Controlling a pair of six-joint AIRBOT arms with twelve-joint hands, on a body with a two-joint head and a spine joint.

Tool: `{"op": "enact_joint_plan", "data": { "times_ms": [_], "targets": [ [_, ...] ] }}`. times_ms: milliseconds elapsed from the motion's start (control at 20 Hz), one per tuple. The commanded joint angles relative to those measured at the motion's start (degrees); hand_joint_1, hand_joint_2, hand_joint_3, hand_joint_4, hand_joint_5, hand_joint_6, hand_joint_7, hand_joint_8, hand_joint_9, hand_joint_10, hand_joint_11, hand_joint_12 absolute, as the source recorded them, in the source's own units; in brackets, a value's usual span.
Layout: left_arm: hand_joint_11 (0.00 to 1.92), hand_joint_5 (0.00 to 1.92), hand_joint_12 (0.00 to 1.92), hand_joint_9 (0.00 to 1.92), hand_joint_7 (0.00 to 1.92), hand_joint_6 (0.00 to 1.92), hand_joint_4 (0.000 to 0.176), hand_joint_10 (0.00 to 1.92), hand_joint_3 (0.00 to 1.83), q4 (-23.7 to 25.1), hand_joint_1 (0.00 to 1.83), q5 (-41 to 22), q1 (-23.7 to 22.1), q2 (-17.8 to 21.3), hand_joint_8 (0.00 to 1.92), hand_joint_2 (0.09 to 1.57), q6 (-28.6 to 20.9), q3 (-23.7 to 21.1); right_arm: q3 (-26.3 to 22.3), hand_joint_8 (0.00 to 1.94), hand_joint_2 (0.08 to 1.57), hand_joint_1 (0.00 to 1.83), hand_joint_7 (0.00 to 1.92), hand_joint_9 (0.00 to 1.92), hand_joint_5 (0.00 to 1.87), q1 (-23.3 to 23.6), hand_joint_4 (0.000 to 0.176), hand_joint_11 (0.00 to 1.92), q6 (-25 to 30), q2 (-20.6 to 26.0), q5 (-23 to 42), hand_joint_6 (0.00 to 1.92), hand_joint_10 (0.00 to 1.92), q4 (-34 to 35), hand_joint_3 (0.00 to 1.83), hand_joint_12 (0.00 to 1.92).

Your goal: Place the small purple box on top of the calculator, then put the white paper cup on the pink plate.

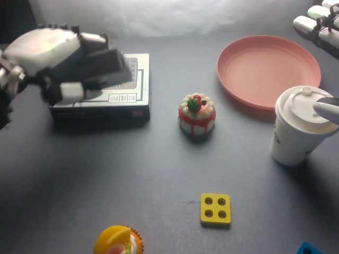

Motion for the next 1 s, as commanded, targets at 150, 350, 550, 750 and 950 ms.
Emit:
{"op": "enact_joint_plan", "data": {
  "times_ms": [150, 350, 550, 750, 950],
  "targets": [
    [0.98, 0.74, 1.92, 0.91, 0.77, 1.31, 0.000, 1.70, 0.00, -2.02, 1.21, 2.17, -5.29, -4.69, 1.39, 1.23, 1.01, 6.11, 0.26, 0.00, 1.28, 0.29, 0.00, 0.00, 0.00, 0.28, 0.000, 0.01, -0.19, -0.33, 7.14, 0.00, 0.00, -0.72, 0.00, 0.01],
    [0.74, 0.66, 1.78, 0.81, 0.85, 1.29, 0.000, 1.33, 0.00, -2.46, 1.20, 5.91, -6.52, -7.36, 1.38, 1.24, 1.23, 9.29, 0.31, 0.00, 1.28, 0.27, 0.00, 0.00, 0.00, 0.28, 0.000, 0.02, -0.19, -0.44, 7.15, 0.00, 0.00, -0.72, 0.00, 0.02],
    [0.20, 0.32, 1.67, 0.43, 0.49, 0.67, 0.000, 0.80, 0.00, -2.66, 1.12, 6.85, -6.54, -7.72, 0.69, 1.19, 1.65, 9.72, 0.29, 0.00, 1.28, 0.34, 0.00, 0.00, 0.00, 0.21, 0.000, 0.00, -0.16, -0.44, 7.29, 0.00, 0.00, -0.71, 0.00, 0.00],
    [0.00, 0.17, 1.07, 0.08, 0.14, 0.00, 0.025, 0.13, 0.00, -2.66, 0.87, 5.73, -6.54, -7.20, 0.00, 1.08, 1.90, 8.85, 0.24, 0.00, 1.28, 0.38, 0.00, 0.00, 0.00, 0.12, 0.000, 0.00, -0.03, -0.42, 7.49, 0.00, 0.00, -0.71, 0.00, 0.00],
    [0.00, 0.07, 0.85, 0.02, 0.01, 0.00, 0.076, 0.02, 0.00, -2.57, 0.74, 4.66, -6.52, -6.61, 0.00, 1.06, 1.91, 8.04, 0.14, 0.00, 1.28, 0.35, 0.00, 0.00, 0.00, 0.11, 0.000, 0.00, 0.08, -0.28, 7.59, 0.00, 0.00, -0.71, 0.00, 0.00]
  ]
}}
